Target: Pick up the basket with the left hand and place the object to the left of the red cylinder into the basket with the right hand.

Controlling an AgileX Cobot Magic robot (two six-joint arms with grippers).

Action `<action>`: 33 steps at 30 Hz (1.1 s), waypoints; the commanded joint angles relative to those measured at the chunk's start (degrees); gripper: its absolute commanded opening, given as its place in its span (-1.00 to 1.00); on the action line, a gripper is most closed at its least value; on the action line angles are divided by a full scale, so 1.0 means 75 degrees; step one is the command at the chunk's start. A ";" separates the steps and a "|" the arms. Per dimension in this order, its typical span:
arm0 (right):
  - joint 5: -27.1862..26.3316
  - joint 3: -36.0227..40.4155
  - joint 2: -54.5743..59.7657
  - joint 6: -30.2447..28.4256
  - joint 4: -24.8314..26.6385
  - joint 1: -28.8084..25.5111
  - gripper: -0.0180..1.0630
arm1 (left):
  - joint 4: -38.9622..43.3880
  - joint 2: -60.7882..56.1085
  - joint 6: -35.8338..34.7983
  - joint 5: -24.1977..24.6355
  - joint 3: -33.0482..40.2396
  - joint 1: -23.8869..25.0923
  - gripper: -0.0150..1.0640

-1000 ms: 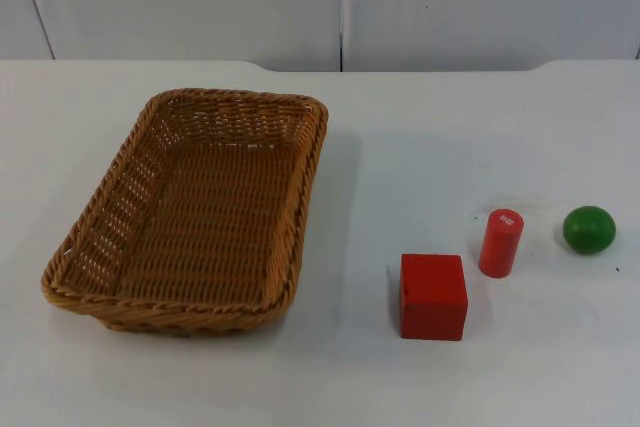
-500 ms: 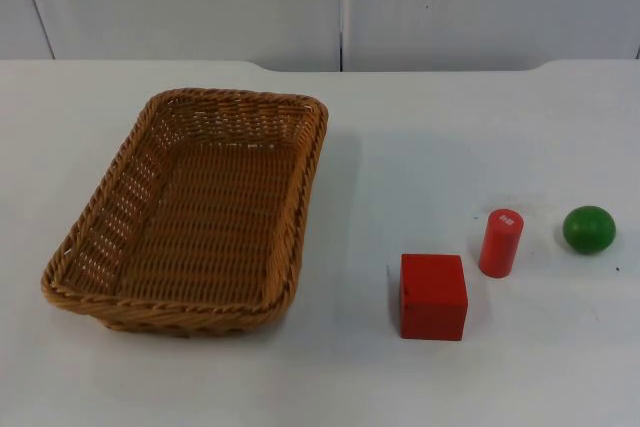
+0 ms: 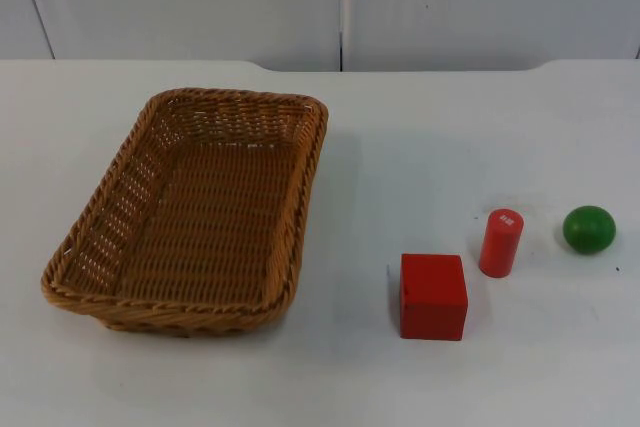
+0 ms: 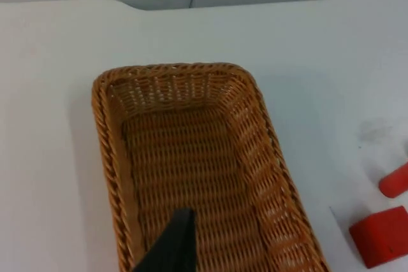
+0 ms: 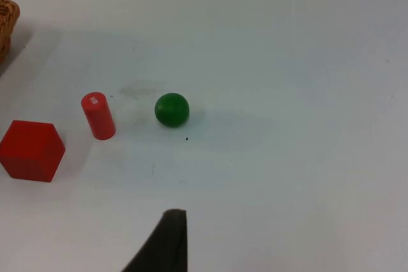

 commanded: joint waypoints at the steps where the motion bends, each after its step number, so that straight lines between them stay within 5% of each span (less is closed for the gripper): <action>1: -0.0056 -0.0007 -0.0028 0.0005 -0.0041 -0.0046 0.98 | -0.0161 0.0252 0.0050 -0.0132 -0.0234 -0.0036 0.97; 33: -0.0056 -0.0007 -0.0028 0.0005 -0.0041 -0.0046 0.98 | -0.0170 0.3813 0.0628 -0.0437 -0.1249 -0.0036 0.97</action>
